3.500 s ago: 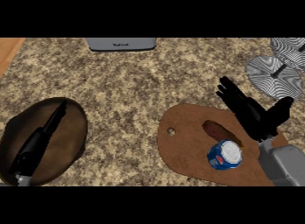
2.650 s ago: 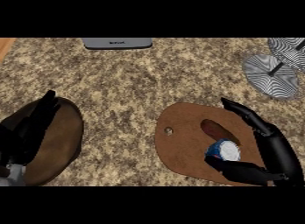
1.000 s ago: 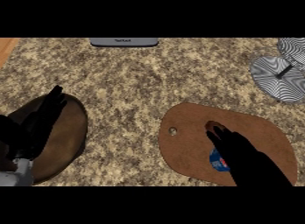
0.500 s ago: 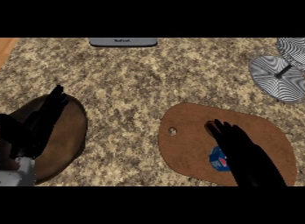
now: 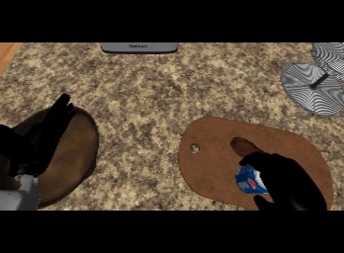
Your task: Pick the can from the cutting board and place it in the tiered basket
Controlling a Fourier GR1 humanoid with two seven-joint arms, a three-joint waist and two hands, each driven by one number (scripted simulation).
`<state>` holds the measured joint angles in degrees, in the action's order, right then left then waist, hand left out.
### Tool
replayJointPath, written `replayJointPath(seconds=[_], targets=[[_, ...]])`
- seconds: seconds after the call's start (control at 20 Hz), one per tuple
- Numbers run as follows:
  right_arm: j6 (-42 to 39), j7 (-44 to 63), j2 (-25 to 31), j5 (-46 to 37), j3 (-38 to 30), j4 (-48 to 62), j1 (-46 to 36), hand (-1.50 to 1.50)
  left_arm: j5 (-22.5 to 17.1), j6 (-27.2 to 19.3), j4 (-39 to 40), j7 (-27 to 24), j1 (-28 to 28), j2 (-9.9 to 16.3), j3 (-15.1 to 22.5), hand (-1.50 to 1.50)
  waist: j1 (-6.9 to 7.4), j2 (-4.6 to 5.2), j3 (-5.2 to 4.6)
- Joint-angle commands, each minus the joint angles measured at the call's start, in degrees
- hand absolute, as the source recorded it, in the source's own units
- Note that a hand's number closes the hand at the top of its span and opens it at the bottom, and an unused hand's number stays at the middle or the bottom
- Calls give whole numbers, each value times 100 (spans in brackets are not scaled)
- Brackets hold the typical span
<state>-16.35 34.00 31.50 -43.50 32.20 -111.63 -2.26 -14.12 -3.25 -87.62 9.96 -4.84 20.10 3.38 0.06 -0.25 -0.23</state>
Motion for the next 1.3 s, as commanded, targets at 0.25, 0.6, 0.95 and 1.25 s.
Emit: replayJointPath(seconds=[0.25,0.6,0.95,1.25], targets=[[-16,-450,-80,-971,585,451,216,150,174,48,-372,70,252,-101,-66,0,7,17,25],[993,-1510,582,-982,-607,501,455,150,256,189,-40,-246,436,-307,-128,0,-44,22,30],[1319,-2415,1775,129,-2966,2054,261,150,141,94,-128,-99,295,-164,-352,0,-359,92,129],[1899,-3950,1689,1835,-4501,2727,-175,150,72,114,-170,-90,380,-151,-418,0,-370,-34,136]])
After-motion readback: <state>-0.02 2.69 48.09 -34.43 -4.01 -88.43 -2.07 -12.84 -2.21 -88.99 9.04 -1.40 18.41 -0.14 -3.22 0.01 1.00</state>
